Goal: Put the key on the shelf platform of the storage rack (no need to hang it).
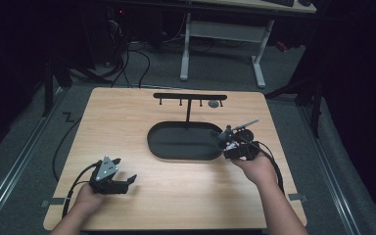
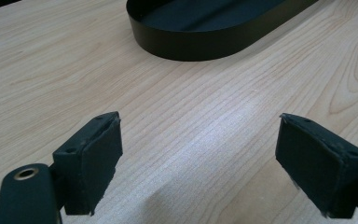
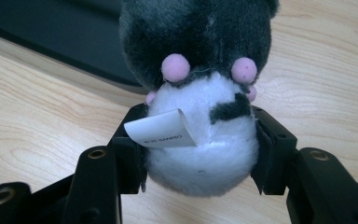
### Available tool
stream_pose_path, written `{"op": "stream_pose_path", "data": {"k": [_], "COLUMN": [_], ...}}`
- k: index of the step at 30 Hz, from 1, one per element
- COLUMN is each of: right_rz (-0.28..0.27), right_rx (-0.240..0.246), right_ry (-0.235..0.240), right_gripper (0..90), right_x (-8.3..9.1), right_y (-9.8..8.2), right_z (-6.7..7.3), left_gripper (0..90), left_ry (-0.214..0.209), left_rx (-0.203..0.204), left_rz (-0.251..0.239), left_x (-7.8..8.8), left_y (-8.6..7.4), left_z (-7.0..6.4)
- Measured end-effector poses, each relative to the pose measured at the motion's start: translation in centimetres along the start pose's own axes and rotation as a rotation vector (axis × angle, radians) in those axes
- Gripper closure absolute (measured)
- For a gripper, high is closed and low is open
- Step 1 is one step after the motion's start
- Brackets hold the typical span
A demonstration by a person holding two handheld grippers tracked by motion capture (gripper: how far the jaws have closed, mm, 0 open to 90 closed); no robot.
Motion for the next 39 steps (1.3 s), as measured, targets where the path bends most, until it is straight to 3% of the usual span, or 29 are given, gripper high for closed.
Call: {"op": "stream_pose_path", "data": {"k": [30, 39], "right_rz": [0.001, -0.008], "right_rx": [0.04, 0.038], "right_ry": [0.038, 0.038], "right_gripper": [47.0, 47.0], "right_x": [-2.8, -3.4], "right_y": [3.0, 3.6], "right_z": [3.6, 3.9], "left_gripper": [15.4, 15.4], "left_ry": [-0.001, -0.001], "left_rx": [0.003, 0.005], "left_rz": [-0.004, -0.005], "left_x": [0.1, 0.1], "left_y": [0.0, 0.0], "left_z": [0.0, 0.0]}}
Point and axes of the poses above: each handheld gripper's, and its own axes: x roughly backward along the jaws, y roughly out of its top, z roughly to its left, the point moved 9 cm from there along -x, roughly forward along the jaws, and after that the axes turned 6 degrees about -z, right-handed, at the moved point
